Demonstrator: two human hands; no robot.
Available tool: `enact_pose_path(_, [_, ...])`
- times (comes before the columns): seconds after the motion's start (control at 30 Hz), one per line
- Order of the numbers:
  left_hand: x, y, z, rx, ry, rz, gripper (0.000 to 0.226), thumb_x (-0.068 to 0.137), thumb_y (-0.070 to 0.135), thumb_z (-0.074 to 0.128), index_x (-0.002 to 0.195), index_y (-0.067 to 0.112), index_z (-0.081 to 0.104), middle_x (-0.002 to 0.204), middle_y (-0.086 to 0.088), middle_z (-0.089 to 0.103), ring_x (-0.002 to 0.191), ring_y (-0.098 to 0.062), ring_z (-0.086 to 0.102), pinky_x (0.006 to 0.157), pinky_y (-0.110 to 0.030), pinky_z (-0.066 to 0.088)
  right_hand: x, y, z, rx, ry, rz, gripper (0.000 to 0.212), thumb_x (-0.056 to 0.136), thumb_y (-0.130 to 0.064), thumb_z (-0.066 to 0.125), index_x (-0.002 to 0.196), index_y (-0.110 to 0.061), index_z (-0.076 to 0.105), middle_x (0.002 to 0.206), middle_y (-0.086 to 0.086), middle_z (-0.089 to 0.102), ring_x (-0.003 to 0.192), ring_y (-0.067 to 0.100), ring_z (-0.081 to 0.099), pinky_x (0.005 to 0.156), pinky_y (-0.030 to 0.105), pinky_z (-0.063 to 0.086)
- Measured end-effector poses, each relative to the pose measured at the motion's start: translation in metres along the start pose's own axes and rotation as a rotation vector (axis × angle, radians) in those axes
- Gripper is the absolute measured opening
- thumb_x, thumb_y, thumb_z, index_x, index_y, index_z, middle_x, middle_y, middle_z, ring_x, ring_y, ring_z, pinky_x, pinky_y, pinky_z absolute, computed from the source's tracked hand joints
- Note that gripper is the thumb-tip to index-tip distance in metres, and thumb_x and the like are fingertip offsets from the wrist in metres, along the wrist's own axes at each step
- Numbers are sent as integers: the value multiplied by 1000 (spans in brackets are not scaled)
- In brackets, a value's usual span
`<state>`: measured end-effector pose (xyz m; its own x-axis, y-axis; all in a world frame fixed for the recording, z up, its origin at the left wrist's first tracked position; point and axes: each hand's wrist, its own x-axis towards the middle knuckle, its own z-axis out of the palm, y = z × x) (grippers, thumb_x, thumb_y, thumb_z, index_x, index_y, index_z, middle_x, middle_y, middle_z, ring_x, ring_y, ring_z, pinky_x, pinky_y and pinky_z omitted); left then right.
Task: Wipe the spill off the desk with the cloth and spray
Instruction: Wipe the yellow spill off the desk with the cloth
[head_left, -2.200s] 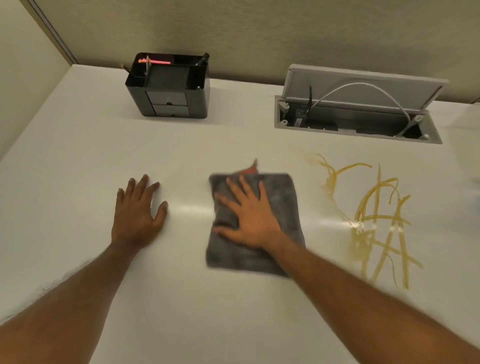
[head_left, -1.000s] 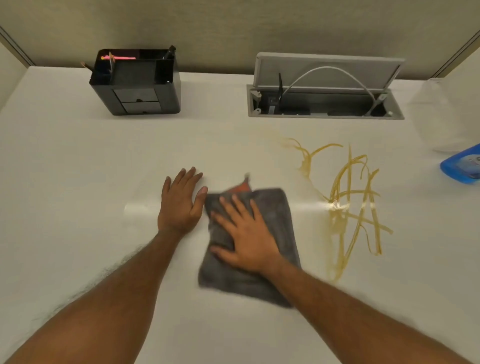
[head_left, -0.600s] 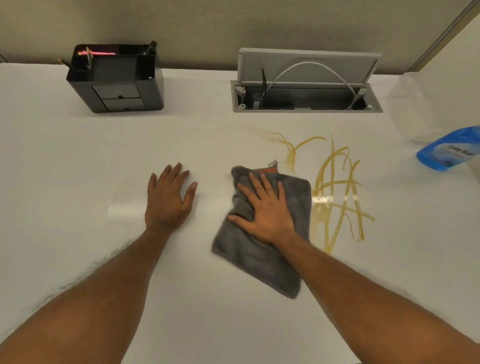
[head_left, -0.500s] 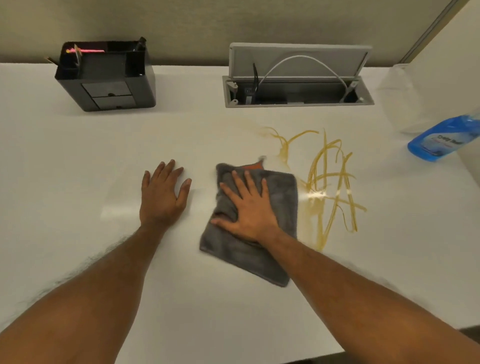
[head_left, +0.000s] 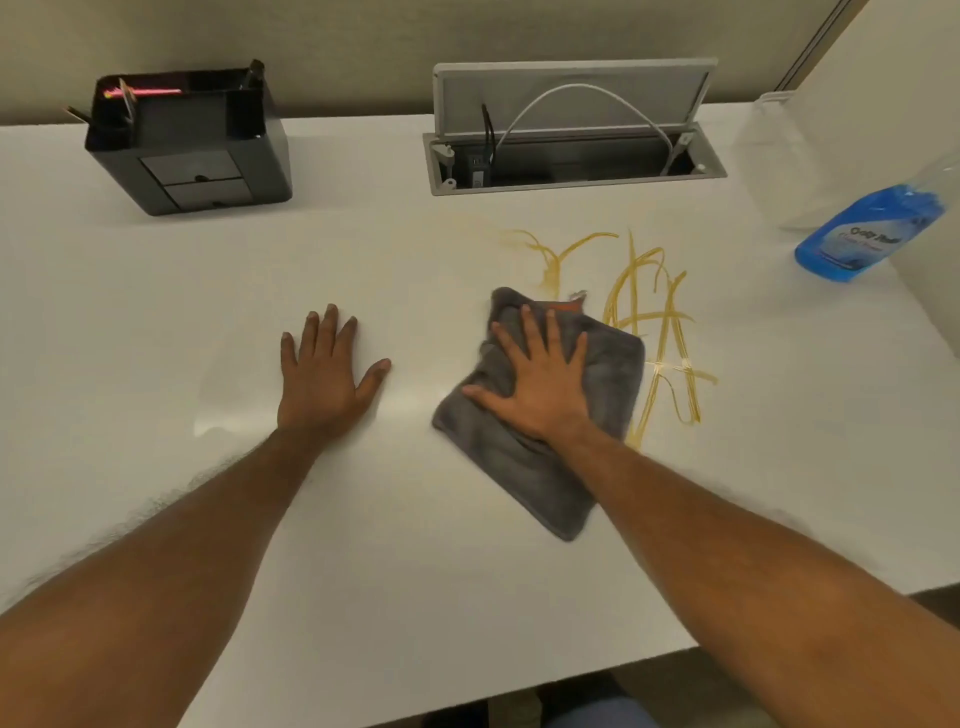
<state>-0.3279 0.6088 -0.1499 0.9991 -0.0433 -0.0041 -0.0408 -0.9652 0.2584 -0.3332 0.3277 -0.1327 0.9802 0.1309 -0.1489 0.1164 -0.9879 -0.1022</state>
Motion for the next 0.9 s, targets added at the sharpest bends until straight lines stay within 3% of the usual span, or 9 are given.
enact_pose_path(0.13, [-5,14,-5,1,-29,-65,94,86,77,17,154,14,27,166,-11,12,153,-31,6,121,-56,3,-45,-38,9,-7,-3,-280,99,75,-90,35,157,-38,14,168,0,-3,153,29,-11,113,70,2])
enact_pose_path(0.23, [-12,36,-5,-1,-30,-54,92,85,79,17,153,17,30,165,-10,16,153,-32,10,120,-58,6,-93,-9,17,38,26,-403,88,82,-84,39,155,-40,21,167,-6,1,154,20,-7,119,64,0])
enact_pose_path(0.33, [-21,49,2,5,-22,18,85,89,74,17,153,19,32,165,-7,18,153,-31,10,120,-60,6,-112,32,17,119,61,-302,68,93,-68,40,154,-41,25,166,-11,8,154,13,-2,120,60,7])
enact_pose_path(0.43, [-26,48,6,2,-13,28,79,92,70,18,152,20,34,165,-6,18,153,-30,9,120,-60,4,-97,34,15,107,100,-150,62,96,-62,36,154,-38,28,166,-7,14,154,17,4,118,60,12])
enact_pose_path(0.57, [-26,47,5,-40,7,19,75,94,67,17,151,23,36,165,-4,20,154,-27,9,121,-57,2,-66,-25,12,53,37,139,92,85,-84,17,158,-29,12,167,8,3,153,34,-2,118,65,-2])
enact_pose_path(0.63, [-25,47,5,-88,20,13,75,94,67,16,150,24,39,164,-2,22,153,-26,11,122,-56,1,-68,-61,13,38,15,182,111,75,-93,15,159,-21,8,166,17,-1,151,42,-5,115,68,-3])
enact_pose_path(0.77, [-20,45,2,-158,19,-13,76,92,67,14,147,24,44,163,-1,26,152,-25,14,121,-56,4,-107,-81,19,80,-19,-140,114,72,-95,29,159,-25,6,166,12,-11,151,35,-18,115,68,-2])
enact_pose_path(0.83, [-22,42,3,-137,37,-11,75,92,68,18,147,24,45,163,-1,27,152,-25,15,121,-56,5,-121,-58,23,119,-5,-319,104,76,-89,39,158,-32,13,167,2,-5,153,25,-14,117,65,0])
enact_pose_path(0.9, [-24,43,7,-107,48,1,73,92,68,23,146,24,44,163,-2,27,152,-26,15,121,-55,5,-126,-20,23,114,21,-369,93,80,-84,42,156,-36,19,167,-6,2,154,17,-7,118,64,-2])
